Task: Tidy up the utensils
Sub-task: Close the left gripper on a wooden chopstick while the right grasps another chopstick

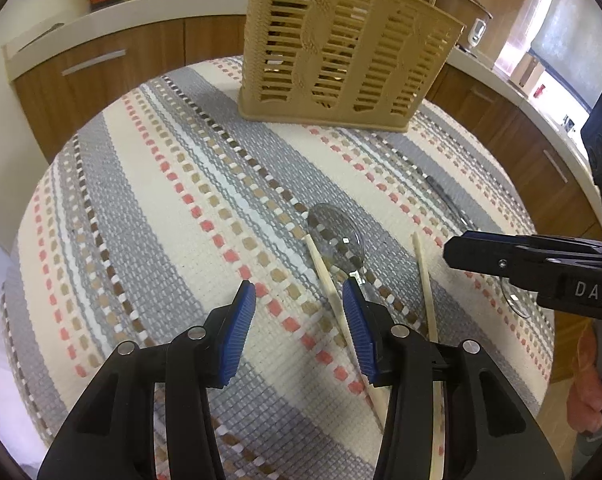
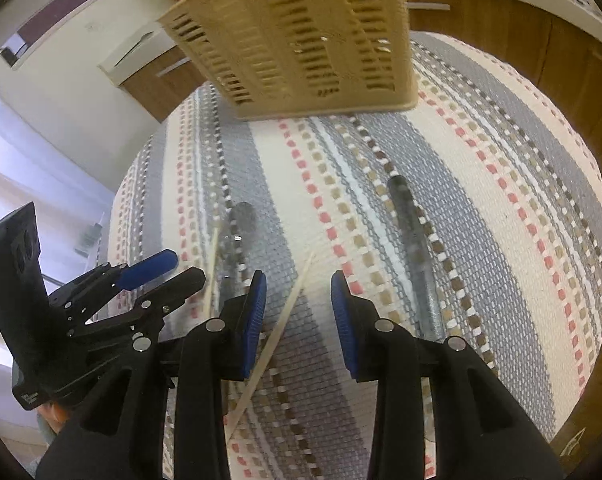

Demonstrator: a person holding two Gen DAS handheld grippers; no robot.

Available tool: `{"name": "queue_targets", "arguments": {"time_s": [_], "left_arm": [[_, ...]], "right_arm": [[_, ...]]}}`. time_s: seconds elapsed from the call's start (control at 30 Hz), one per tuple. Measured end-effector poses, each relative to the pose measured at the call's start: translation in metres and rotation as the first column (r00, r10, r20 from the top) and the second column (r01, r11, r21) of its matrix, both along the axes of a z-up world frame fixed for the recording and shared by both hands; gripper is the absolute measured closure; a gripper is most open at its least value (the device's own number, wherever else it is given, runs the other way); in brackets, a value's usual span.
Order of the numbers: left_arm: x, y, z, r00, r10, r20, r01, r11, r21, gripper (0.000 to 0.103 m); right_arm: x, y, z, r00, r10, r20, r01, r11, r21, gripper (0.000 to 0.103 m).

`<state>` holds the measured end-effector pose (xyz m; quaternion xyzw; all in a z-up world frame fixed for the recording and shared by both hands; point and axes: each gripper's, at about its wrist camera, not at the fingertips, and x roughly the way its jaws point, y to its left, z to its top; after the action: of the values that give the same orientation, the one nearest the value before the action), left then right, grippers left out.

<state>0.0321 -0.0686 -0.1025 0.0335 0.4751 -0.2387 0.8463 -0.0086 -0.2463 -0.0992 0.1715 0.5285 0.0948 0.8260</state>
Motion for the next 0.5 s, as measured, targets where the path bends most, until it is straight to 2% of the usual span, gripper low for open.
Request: {"name": "queue_targets", "arguments": {"time_s": [0.1, 0.2, 0.23, 0.27, 0.3, 0.4, 0.5], "left_arm": [[-0.006, -0.012, -0.001, 0.999, -0.003, 0.048, -0.001, 0.997, 0.075, 0.063], [-0.007, -0.020, -0.003, 0.997, -0.004, 0.078, -0.005, 0.993, 0.116, 0.067], [-0.008, -0.021, -0.002, 0.996, -0.007, 0.084, -0.003, 0.993, 0.121, 0.075], [-0.007, -0.021, -0.001, 0.997, -0.017, 0.076, 0.008, 0.994, 0.113, 0.089], [-0.005, -0.019, -0.001, 0.998, -0.034, 0.051, 0.029, 0.995, 0.090, 0.094], [0.003, -0.011, 0.000, 0.998, -0.060, 0.007, 0.059, 0.996, 0.067, 0.094], [0.012, 0.002, 0.001, 0.998, -0.048, -0.033, 0.050, 0.998, 0.044, 0.093]], "right_arm": [[-0.001, -0.009, -0.001, 1.000, -0.022, 0.003, 0.022, 1.000, -0.009, 0.072], [0.000, -0.009, 0.001, 1.000, -0.011, 0.001, 0.011, 1.000, -0.024, 0.072], [0.001, -0.007, 0.004, 1.000, -0.004, -0.001, 0.004, 1.000, -0.031, 0.072], [0.003, -0.004, 0.005, 1.000, 0.007, -0.004, -0.007, 0.999, -0.046, 0.072], [0.005, 0.000, 0.004, 1.000, 0.017, -0.010, -0.018, 0.998, -0.057, 0.072], [0.016, 0.011, 0.001, 0.998, 0.029, -0.057, -0.032, 0.998, -0.052, 0.073], [0.025, 0.017, -0.003, 0.994, 0.022, -0.105, -0.027, 0.999, -0.044, 0.073]]}}
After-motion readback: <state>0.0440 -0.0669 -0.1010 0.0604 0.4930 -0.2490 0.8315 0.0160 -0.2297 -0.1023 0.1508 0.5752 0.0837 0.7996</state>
